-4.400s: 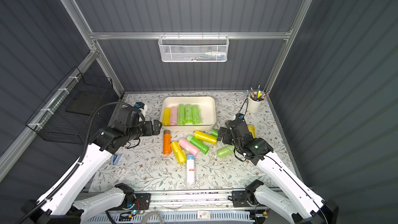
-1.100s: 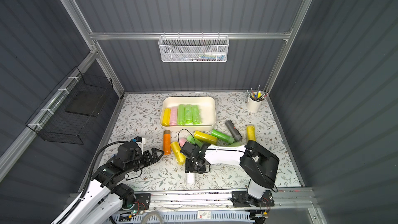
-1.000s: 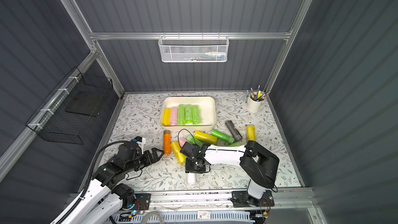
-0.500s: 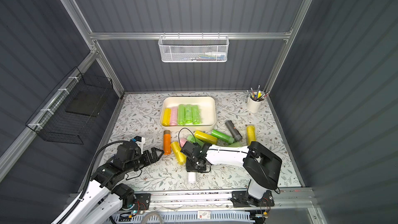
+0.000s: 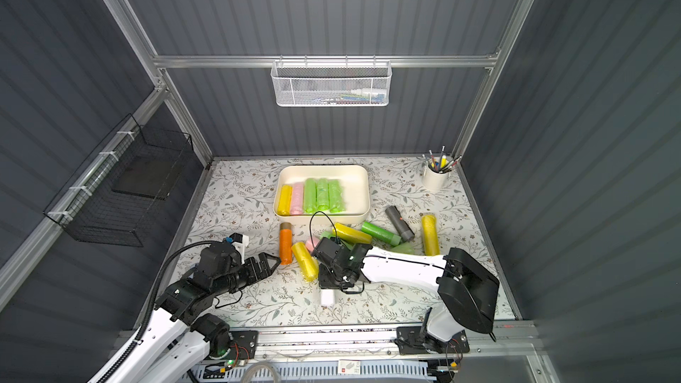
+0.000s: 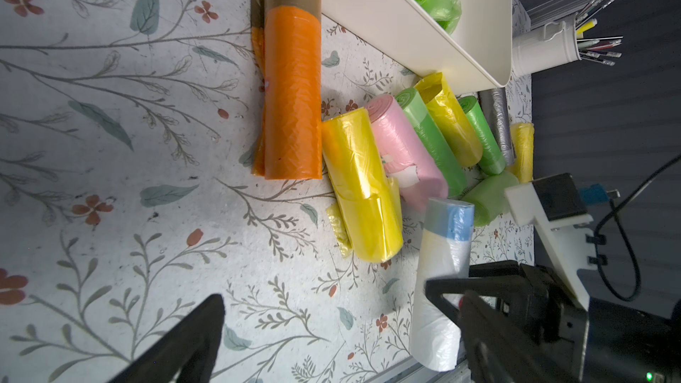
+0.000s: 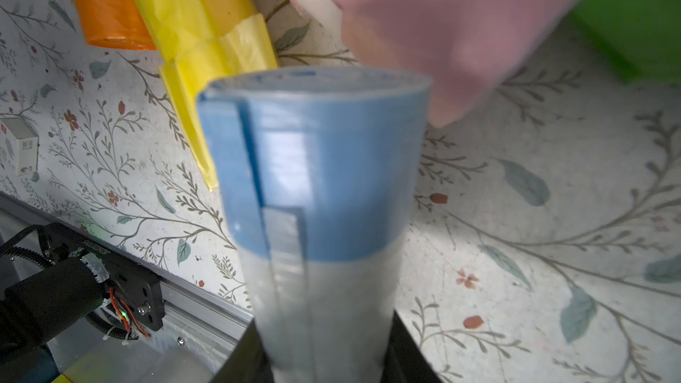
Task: Put the roll of trash bags into the storage box
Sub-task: Pick up the roll of trash bags from the center of the board, then place the roll of trash bags in the storage box.
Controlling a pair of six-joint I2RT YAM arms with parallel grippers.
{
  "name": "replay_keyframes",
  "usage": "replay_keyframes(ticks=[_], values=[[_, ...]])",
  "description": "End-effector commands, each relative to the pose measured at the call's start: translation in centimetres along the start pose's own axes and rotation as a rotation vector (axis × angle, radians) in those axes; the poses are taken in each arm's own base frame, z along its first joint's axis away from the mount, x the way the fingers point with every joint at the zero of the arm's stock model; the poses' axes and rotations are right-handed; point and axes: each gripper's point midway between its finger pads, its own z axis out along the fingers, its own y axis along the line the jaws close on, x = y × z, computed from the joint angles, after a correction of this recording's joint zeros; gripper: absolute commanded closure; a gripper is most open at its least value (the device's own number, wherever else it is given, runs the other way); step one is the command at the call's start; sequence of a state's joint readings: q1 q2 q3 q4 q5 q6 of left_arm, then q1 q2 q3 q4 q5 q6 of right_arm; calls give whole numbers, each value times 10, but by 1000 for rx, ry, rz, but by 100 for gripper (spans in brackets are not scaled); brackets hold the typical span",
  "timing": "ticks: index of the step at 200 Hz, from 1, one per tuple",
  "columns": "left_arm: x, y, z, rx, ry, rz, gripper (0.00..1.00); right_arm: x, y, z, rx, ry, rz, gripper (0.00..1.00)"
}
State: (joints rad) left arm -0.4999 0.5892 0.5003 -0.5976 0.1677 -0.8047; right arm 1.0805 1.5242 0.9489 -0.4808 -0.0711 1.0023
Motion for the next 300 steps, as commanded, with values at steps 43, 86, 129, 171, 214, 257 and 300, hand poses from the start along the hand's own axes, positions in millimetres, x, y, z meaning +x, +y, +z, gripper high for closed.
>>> replay_keyframes(ticks=[43,86,129,171,214,257,300], values=[[-8,-22,-3,80,5,15,0,-15,22,-24,-59,-58,-46,64],[-10,-32,-4,117,5,24,0,-23,29,-32,-85,-82,-42,65],[-11,-41,-5,158,15,37,0,-36,34,-45,-123,-120,-28,65],[-15,-49,-9,189,3,44,0,-52,33,-60,-146,-174,-15,65],[-20,-68,-11,259,9,46,0,-64,27,-70,-150,-211,-3,64],[-29,-84,-11,308,4,64,0,-75,21,-81,-152,-247,11,64],[-40,-97,-1,329,15,87,0,-98,9,-98,-156,-319,27,65]])
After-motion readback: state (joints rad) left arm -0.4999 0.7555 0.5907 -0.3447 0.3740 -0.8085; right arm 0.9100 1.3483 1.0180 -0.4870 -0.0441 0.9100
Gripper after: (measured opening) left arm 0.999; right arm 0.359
